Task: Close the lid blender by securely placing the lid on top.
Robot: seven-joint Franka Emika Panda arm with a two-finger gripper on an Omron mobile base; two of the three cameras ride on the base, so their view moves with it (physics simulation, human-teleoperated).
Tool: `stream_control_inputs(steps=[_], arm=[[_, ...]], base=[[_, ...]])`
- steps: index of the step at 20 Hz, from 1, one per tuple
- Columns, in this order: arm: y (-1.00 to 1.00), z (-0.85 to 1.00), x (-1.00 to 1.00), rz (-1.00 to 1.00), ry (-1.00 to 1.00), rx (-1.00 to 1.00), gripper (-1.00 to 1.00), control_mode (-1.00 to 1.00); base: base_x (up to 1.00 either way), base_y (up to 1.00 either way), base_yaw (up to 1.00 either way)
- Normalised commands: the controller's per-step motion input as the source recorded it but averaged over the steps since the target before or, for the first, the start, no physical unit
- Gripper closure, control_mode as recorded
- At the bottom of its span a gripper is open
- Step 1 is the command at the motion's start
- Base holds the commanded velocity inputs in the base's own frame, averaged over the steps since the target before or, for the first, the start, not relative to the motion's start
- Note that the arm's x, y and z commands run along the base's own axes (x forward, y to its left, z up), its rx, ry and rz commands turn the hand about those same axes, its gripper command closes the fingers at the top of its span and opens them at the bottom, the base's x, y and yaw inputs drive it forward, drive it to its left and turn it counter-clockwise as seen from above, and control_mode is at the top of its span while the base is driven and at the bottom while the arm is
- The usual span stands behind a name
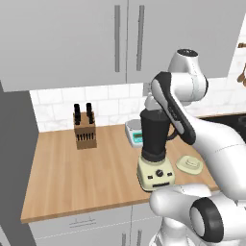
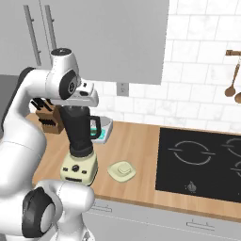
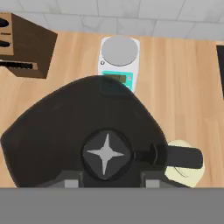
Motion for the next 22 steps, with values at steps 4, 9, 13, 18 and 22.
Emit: stream_control_inputs(steps=[4, 9, 13, 18, 22], arm=[[-0.11, -0.06, -0.34, 0.0, -0.14, -0.06, -1.0, -1.0], [-0.77, -0.48, -0.58, 0.0, -0.28, 0.0, -1.0, -1.0], [-1.0, -0.53, -0.59, 0.0, -0.21, 0.0, -1.0, -1.0], [-1.0, -0.47, -0.09, 0.0, -0.04, 0.0, -1.0, -1.0], [-0.88, -0.52, 0.5, 0.05, 0.01, 0.0, -1.0, -1.0]], base=[[0.0, 0.0, 0.0], [0.0, 0.0, 0.0], [0.0, 0.0, 0.0], [0.0, 0.0, 0.0], [0.0, 0.0, 0.0]])
